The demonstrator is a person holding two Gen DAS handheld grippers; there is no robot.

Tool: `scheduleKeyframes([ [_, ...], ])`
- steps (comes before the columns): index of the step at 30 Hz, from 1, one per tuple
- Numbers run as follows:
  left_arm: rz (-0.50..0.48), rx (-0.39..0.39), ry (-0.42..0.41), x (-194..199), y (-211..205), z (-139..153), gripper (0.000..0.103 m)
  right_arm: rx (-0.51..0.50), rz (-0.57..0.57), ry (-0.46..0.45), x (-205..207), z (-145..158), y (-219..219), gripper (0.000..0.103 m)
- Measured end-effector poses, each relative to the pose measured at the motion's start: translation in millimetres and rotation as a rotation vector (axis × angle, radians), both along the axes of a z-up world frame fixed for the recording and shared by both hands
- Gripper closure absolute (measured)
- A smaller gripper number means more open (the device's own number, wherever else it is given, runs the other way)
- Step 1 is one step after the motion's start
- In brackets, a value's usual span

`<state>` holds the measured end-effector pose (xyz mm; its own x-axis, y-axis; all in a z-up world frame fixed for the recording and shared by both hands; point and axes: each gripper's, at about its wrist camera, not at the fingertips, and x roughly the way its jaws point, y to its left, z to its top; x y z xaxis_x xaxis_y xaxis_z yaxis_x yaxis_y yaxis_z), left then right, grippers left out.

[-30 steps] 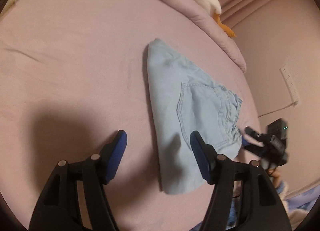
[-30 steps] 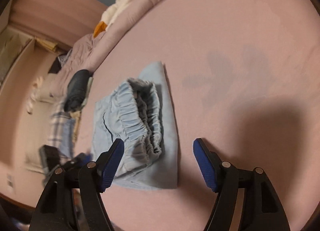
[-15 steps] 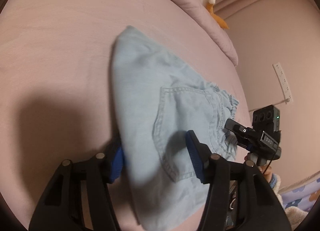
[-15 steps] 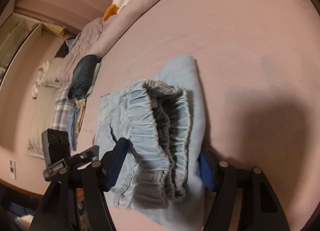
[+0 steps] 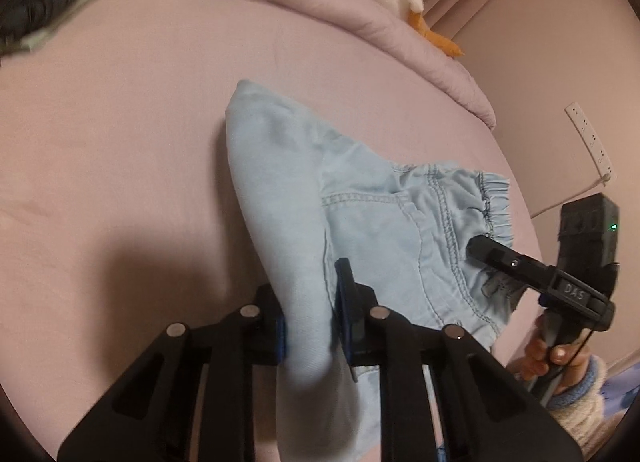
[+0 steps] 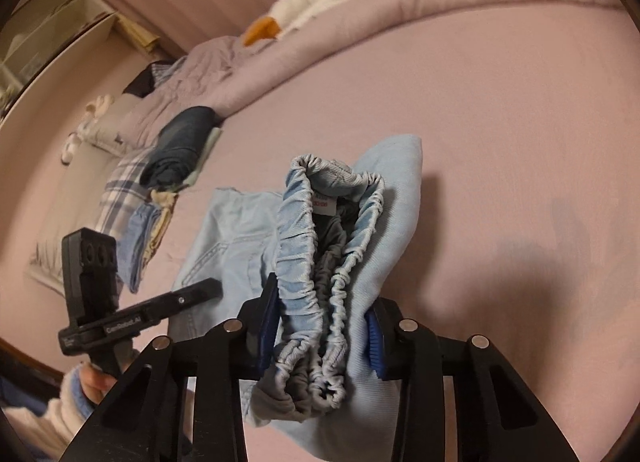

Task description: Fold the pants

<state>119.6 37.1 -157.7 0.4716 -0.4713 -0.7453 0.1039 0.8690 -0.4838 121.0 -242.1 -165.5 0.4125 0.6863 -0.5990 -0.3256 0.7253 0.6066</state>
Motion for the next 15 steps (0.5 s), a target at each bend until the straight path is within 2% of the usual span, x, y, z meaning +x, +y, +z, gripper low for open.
scheduleKeyframes([
  [8, 0.023, 0.072, -0.1, 7, 16, 31, 0.086, 0.004, 0.019, -0.097, 9, 29, 14, 0.064],
  [15, 0.049, 0.109, -0.135, 24, 28, 43, 0.086, -0.001, 0.041, -0.149, 27, 43, 37, 0.064],
])
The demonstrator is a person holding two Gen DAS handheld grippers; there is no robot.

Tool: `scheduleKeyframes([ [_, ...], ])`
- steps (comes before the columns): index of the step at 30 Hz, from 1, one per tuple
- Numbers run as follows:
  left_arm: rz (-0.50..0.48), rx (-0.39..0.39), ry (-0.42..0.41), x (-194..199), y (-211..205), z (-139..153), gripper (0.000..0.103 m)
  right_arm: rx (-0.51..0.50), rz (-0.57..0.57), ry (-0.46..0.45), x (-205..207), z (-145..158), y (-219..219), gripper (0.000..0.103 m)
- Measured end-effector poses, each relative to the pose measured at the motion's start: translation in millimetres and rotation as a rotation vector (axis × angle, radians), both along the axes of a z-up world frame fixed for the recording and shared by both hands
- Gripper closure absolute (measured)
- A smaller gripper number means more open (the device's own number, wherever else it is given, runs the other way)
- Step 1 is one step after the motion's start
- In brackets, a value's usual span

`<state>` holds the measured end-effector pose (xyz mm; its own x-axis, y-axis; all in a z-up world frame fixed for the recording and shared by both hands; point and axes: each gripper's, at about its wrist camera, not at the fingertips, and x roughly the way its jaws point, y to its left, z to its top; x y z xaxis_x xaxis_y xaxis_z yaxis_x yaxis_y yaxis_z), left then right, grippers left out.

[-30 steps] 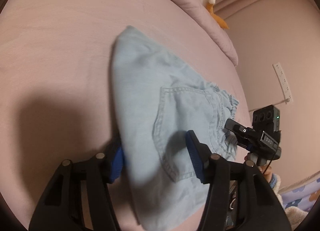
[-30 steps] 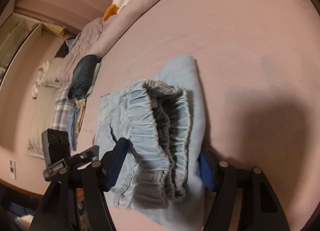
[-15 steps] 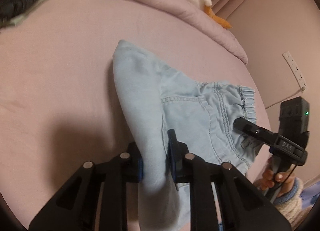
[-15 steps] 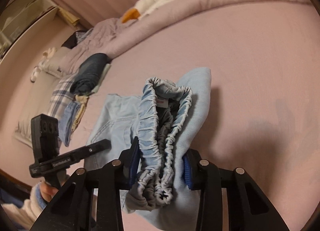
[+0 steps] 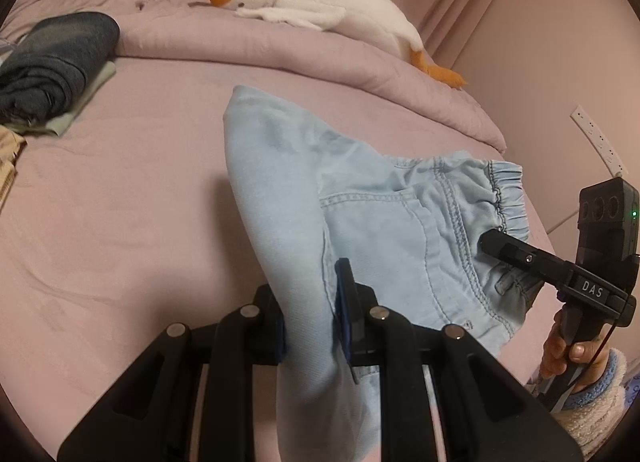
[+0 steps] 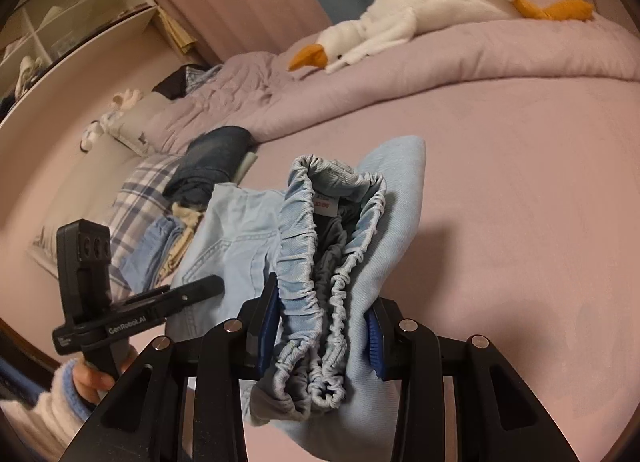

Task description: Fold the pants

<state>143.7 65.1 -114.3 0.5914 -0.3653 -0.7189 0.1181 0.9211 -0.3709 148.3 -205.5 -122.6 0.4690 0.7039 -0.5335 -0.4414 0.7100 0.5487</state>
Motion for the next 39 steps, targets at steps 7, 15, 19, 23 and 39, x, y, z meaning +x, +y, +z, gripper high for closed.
scheduleKeyframes([
  [7, 0.026, 0.038, -0.021, 19, 18, 2, 0.086, -0.01, 0.013, -0.032, 21, 2, 21, 0.064],
  [15, 0.053, 0.08, -0.01, 50, 33, -7, 0.086, -0.023, 0.024, -0.039, 41, -3, 39, 0.064],
  [19, 0.062, 0.088, 0.001, 62, 39, -14, 0.086, -0.025, 0.024, -0.028, 49, -8, 48, 0.064],
  [23, 0.068, 0.094, 0.02, 73, 43, -25, 0.086, -0.032, 0.024, -0.009, 57, -17, 56, 0.064],
  [39, 0.074, 0.121, 0.1, 93, 51, -61, 0.077, -0.048, 0.019, 0.14, 83, -51, 58, 0.062],
])
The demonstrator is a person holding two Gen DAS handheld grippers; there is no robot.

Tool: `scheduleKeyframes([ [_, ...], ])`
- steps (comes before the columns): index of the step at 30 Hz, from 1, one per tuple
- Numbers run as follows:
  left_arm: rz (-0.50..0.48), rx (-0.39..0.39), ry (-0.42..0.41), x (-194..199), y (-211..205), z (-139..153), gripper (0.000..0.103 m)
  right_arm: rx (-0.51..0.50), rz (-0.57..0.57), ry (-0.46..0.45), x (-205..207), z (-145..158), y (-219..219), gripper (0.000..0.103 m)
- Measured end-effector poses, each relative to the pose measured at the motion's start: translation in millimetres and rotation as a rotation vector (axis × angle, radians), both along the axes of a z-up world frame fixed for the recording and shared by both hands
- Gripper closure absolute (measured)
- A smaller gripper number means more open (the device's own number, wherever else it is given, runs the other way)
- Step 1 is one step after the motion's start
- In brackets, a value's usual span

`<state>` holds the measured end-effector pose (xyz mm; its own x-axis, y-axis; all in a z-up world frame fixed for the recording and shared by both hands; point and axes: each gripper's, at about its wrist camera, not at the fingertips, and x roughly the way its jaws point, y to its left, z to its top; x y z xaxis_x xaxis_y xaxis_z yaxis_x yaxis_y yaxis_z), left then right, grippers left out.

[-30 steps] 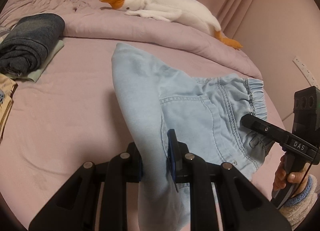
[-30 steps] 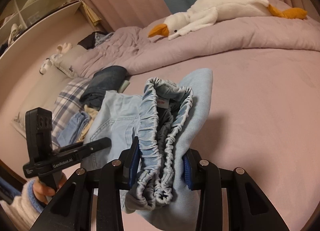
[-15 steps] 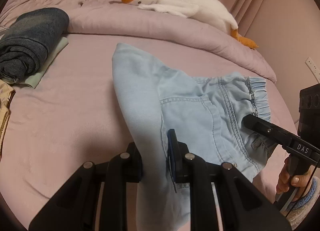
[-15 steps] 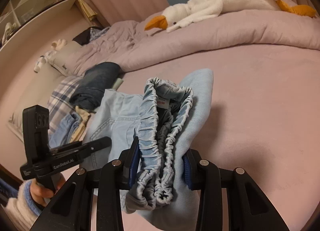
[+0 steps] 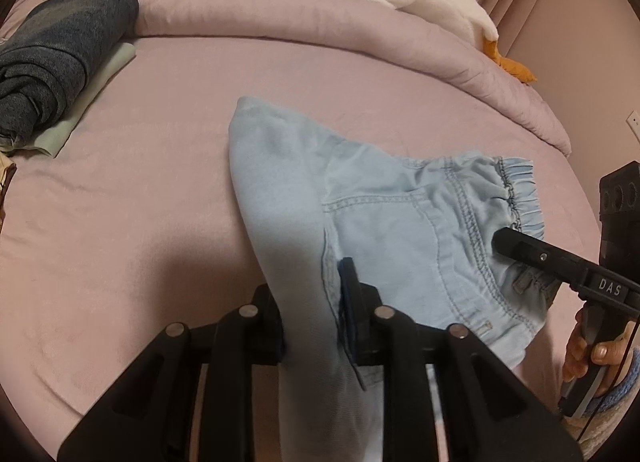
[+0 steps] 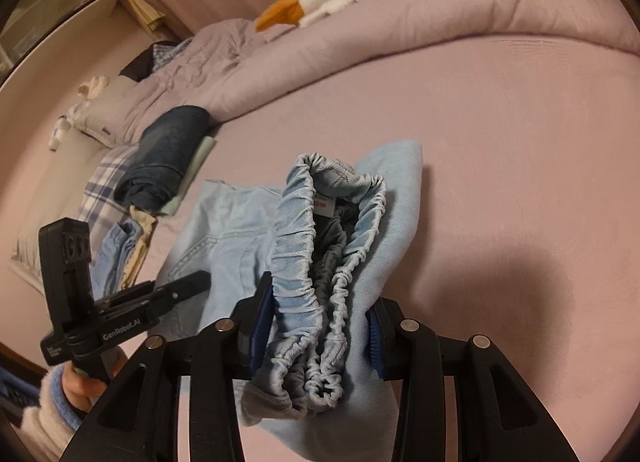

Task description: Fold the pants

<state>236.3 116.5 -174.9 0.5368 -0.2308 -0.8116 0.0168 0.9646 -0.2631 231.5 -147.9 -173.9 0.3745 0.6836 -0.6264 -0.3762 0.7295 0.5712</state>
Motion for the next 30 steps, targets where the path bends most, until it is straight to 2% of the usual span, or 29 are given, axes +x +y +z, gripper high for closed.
scheduleKeyframes([
  [3, 0.007, 0.007, 0.009, 1, 3, -4, 0.071, 0.011, -0.014, 0.039, 4, -8, -7, 0.054],
  [5, 0.016, 0.039, 0.012, 1, 3, -5, 0.059, -0.005, -0.033, 0.063, 5, -13, -11, 0.042],
  [7, 0.034, 0.079, 0.014, -1, 4, -6, 0.041, -0.003, -0.032, 0.077, 5, -15, -13, 0.04],
  [17, 0.002, 0.128, -0.016, -33, 6, -7, 0.036, -0.214, 0.037, -0.012, -36, -9, -8, 0.032],
  [24, -0.001, 0.132, -0.025, -46, 6, -6, 0.036, -0.248, 0.034, -0.024, -45, -4, -14, 0.032],
  [28, 0.012, 0.143, -0.025, -48, 2, -10, 0.036, -0.246, 0.02, -0.019, -45, -15, -14, 0.029],
  [30, 0.019, 0.154, -0.029, -46, -1, -10, 0.035, -0.262, 0.014, -0.044, -46, -14, -10, 0.028],
])
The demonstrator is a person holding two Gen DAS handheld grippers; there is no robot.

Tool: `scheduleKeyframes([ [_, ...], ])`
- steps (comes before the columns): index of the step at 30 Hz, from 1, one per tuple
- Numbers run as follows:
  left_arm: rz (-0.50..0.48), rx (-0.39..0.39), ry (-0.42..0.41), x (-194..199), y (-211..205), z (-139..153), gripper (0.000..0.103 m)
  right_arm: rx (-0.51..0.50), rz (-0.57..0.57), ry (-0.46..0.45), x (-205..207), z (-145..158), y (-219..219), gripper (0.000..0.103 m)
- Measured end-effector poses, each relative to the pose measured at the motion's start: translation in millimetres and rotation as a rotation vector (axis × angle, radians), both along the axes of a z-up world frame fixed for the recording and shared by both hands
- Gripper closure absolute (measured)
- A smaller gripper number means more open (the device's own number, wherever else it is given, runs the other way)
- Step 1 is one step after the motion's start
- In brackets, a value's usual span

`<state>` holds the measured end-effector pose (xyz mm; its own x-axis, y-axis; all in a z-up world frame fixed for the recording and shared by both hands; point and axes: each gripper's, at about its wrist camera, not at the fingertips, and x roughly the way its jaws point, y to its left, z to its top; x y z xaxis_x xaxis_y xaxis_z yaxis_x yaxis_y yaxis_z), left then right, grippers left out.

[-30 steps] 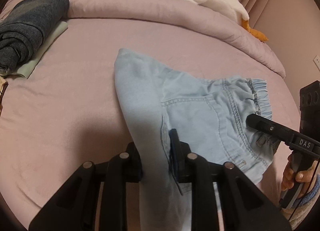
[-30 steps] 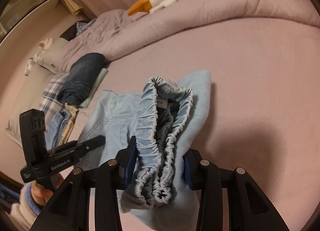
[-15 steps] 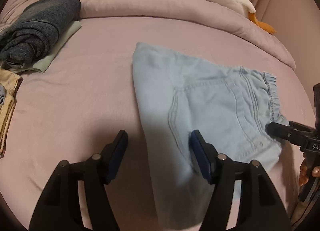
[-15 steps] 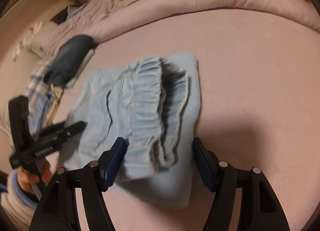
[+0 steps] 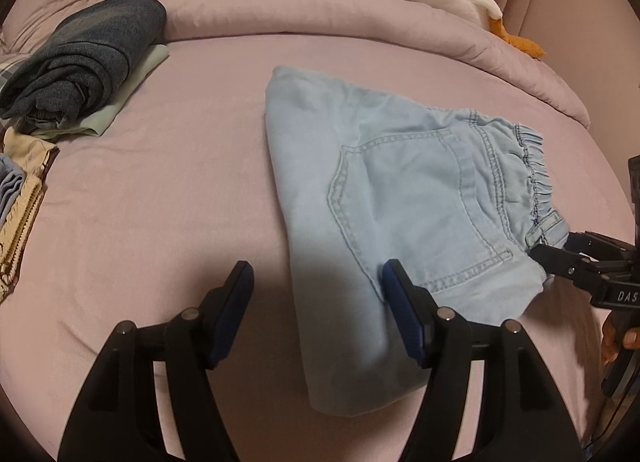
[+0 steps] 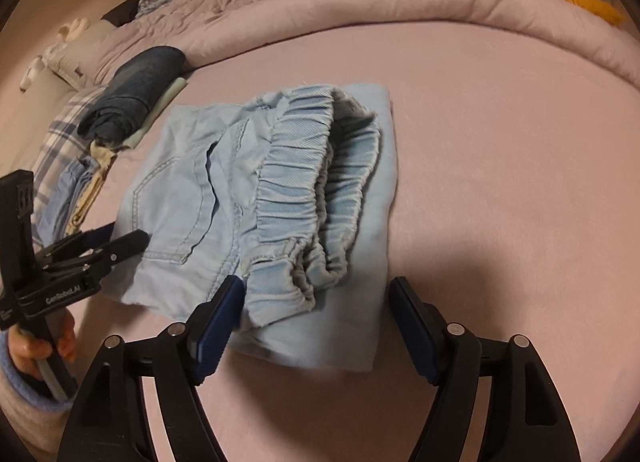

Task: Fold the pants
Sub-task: 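Open the right tool and release the waistband onto the folded jeans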

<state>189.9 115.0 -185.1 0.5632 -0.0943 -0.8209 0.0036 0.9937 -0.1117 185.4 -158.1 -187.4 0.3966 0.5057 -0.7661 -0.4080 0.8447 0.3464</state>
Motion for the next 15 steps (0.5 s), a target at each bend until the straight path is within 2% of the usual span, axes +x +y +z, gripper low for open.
scheduleKeyframes([
  [3, 0.02, 0.01, 0.002, -3, -2, 6, 0.035, -0.004, -0.026, 0.003, -3, 7, 0, 0.028],
  [7, 0.031, 0.038, 0.002, -19, -5, 19, 0.032, 0.032, -0.057, -0.045, -20, 29, -6, 0.028],
  [10, 0.041, 0.038, -0.009, -33, -6, 32, 0.016, 0.038, -0.058, -0.07, -32, 44, -9, 0.028],
  [12, 0.049, 0.027, -0.027, -42, -6, 43, 0.01, 0.029, -0.059, -0.091, -42, 55, -11, 0.022],
  [13, 0.049, 0.018, -0.032, -47, -7, 48, 0.007, 0.024, -0.06, -0.1, -48, 61, -12, 0.013],
  [14, 0.048, 0.007, -0.043, -53, -8, 56, 0.005, 0.022, -0.058, -0.107, -53, 65, -11, 0.009],
  [15, 0.05, 0.006, -0.054, -58, -9, 62, 0.003, 0.024, -0.055, -0.116, -58, 70, -12, 0.008],
])
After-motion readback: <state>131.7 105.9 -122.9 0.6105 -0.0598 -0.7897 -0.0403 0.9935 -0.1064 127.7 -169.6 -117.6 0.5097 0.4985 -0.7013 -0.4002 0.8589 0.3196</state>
